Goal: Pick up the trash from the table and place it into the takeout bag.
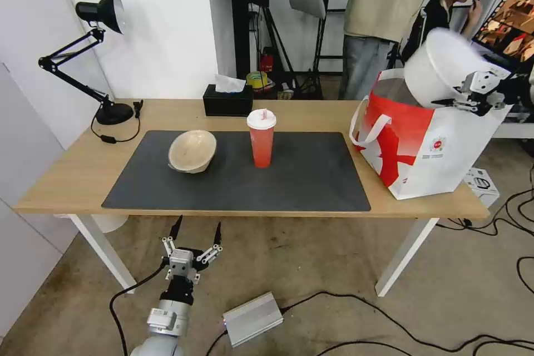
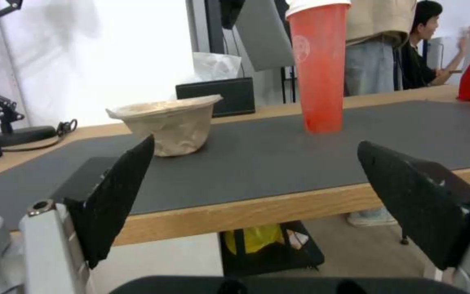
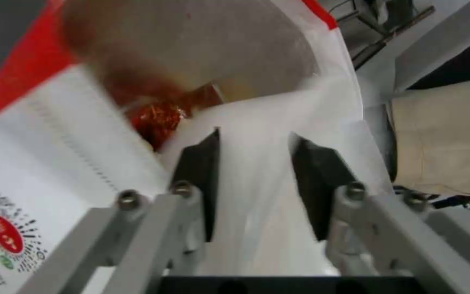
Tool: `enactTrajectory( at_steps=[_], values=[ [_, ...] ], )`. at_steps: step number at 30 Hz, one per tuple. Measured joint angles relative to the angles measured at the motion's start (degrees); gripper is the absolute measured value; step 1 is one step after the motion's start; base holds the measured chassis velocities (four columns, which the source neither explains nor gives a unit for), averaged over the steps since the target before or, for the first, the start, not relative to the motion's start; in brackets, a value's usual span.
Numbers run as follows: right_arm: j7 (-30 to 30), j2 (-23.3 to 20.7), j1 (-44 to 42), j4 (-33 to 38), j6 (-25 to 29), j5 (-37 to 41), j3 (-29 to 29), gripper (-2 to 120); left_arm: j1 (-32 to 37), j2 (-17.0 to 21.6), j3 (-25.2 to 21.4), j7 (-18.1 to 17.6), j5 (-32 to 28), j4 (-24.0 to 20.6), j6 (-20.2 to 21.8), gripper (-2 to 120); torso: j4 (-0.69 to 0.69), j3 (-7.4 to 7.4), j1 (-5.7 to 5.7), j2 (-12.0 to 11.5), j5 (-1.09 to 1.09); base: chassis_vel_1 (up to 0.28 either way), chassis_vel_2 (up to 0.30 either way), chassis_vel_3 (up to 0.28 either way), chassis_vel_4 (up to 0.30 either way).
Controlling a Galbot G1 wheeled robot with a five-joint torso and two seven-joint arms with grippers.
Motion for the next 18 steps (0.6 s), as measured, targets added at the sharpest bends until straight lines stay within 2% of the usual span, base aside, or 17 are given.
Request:
enactTrajectory(
  at_steps=[3,4,7,8,12,13,16,18],
  values=[
    [-0.01,-0.02,0.6,0.04,-0.03,0.03,-0.6,52,0.01,-0.03,0.01,0.01,0.02,0.02,-0.07,100,0.0,0.0,0.0,0.0,0.0,0.0,0.0,0.0,0.0],
    [-0.01,-0.02,0.6,0.04,-0.03,0.03,-0.6,52,0.01,-0.03,0.01,0.01,0.02,0.02,-0.07,100,0.0,0.0,0.0,0.0,0.0,0.0,0.0,0.0,0.0],
    [-0.03,0.14,0.73,0.03,-0.1,0.04,-0.71,65,0.02,-0.03,0.02,0.03,0.02,0.11,-0.12,100,0.0,0.0,0.0,0.0,0.0,0.0,0.0,0.0,0.0],
    [-0.03,0.14,0.73,0.03,-0.1,0.04,-0.71,65,0.02,-0.03,0.02,0.03,0.02,0.11,-0.12,100,0.0,0.0,0.0,0.0,0.0,0.0,0.0,0.0,0.0],
    [0.0,0.39,0.75,0.04,-0.32,0.05,-0.75,85,0.03,0.08,-0.09,0.03,0.0,0.14,-0.15,100,0.01,0.0,0.0,0.0,0.0,0.0,0.0,0.0,0.0],
    [0.0,0.39,0.75,0.04,-0.32,0.05,-0.75,85,0.03,0.08,-0.09,0.03,0.0,0.14,-0.15,100,0.01,0.0,0.0,0.0,0.0,0.0,0.0,0.0,0.0],
    [0.07,0.43,0.8,0.03,-0.38,0.05,-0.75,96,-0.02,0.13,-0.13,0.03,-0.05,0.24,-0.16,100,0.0,0.0,0.0,0.0,0.0,0.0,0.0,0.0,0.0],
    [0.1,0.43,0.83,0.01,-0.39,0.05,-0.76,98,-0.05,0.13,-0.13,0.04,-0.06,0.31,-0.16,100,0.01,0.0,0.0,0.0,0.0,0.0,0.0,0.0,0.0]
  ],
)
